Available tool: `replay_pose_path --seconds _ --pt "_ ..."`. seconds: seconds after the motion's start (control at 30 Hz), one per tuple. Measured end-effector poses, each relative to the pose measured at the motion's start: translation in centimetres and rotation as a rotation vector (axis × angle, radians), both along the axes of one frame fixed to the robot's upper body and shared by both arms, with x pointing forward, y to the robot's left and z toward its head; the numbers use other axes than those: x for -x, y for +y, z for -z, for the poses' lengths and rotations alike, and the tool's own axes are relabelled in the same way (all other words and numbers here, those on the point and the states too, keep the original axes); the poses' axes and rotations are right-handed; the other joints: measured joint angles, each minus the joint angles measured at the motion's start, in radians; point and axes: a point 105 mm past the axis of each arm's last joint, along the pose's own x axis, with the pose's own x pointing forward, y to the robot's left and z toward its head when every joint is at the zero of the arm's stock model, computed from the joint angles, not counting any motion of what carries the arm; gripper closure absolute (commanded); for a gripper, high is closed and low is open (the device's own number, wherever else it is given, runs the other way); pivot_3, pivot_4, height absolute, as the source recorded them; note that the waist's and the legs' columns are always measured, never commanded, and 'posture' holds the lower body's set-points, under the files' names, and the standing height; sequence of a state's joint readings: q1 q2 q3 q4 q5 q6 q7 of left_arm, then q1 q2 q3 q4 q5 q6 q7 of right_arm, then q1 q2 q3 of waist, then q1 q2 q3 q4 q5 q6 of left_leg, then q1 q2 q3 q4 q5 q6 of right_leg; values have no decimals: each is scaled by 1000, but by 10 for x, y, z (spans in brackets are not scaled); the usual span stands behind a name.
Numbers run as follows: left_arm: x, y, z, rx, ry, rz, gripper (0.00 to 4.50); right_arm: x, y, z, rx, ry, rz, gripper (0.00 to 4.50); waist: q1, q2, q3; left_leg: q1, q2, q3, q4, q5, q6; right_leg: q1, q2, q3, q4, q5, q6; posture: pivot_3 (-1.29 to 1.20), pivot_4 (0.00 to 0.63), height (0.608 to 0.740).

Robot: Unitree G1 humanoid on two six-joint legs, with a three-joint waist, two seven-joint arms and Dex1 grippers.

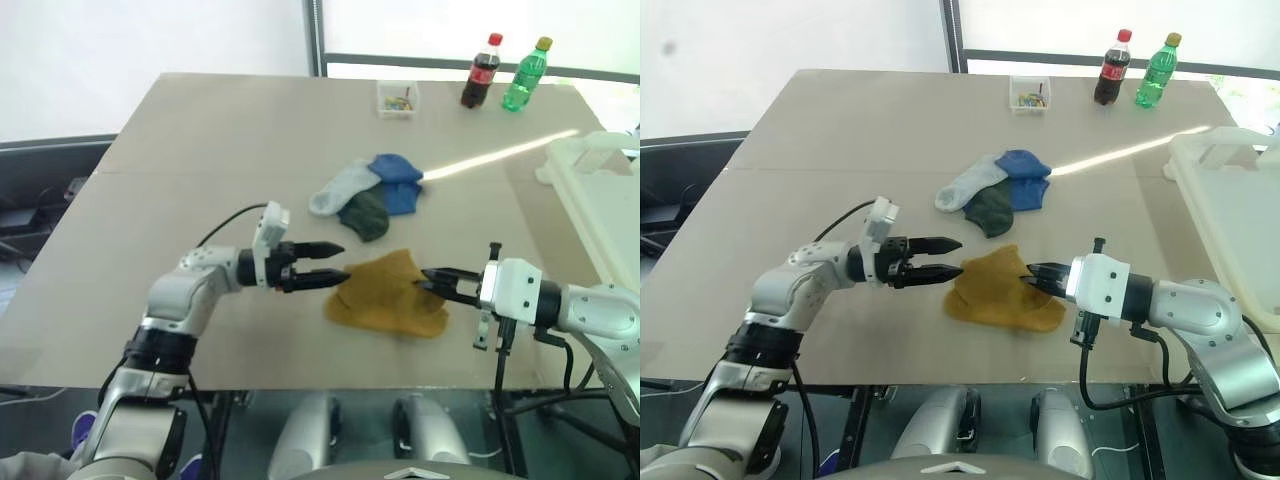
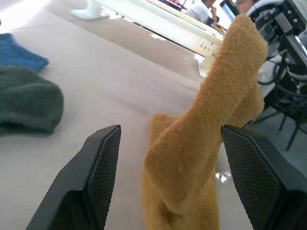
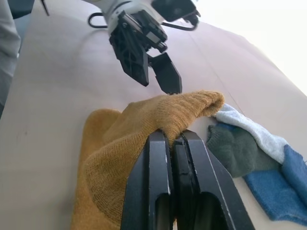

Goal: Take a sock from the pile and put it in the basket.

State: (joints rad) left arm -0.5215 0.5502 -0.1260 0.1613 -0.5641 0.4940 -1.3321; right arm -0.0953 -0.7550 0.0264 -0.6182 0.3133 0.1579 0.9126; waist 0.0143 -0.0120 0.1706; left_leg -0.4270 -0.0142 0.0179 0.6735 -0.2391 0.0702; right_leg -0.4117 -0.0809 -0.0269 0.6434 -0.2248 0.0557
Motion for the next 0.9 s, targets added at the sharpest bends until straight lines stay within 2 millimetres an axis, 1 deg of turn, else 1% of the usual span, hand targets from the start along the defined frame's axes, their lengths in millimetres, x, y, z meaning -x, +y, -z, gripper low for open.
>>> replay_pose_path --seconds 0.13,0.3,0.47,0.57,0.73,0.8,0.9 --pt "0 -6 2 -26 12 85 1003 0 2 -1 9 -16 -7 4500 0 0 0 0 0 0 0 0 0 0 1 0 0 0 0 0 150 729" --pt "1 -4 7 -45 42 131 1003 -5 7 -5 2 -40 -14 4500 -2 0 0 0 0 0 0 0 0 0 1 0 0 0 0 0 150 729" --pt "7 10 10 -60 113 133 1003 -9 5 -3 3 -28 5 4500 -1 0 0 0 0 0 1 0 0 0 1 0 1 0 0 0 150 729" --pt "11 11 11 -38 135 135 1003 -11 4 -1 0 -14 22 4500 1 0 0 -1 0 -1 1 0 0 0 0 0 1 0 0 0 150 729" --pt "23 13 7 -5 170 131 1003 -15 1 5 -12 67 64 4500 -1 0 0 -1 1 -1 2 0 0 0 0 0 1 0 0 0 150 729" --pt "28 13 8 -3 191 135 1003 -16 0 7 -29 100 76 4500 -1 0 0 -1 1 -1 2 0 0 0 0 0 1 0 0 0 150 729" --pt "29 11 8 -3 198 134 1003 -17 0 9 -44 127 88 4500 1 0 0 -1 1 -1 2 0 0 0 0 0 2 0 0 0 150 729"
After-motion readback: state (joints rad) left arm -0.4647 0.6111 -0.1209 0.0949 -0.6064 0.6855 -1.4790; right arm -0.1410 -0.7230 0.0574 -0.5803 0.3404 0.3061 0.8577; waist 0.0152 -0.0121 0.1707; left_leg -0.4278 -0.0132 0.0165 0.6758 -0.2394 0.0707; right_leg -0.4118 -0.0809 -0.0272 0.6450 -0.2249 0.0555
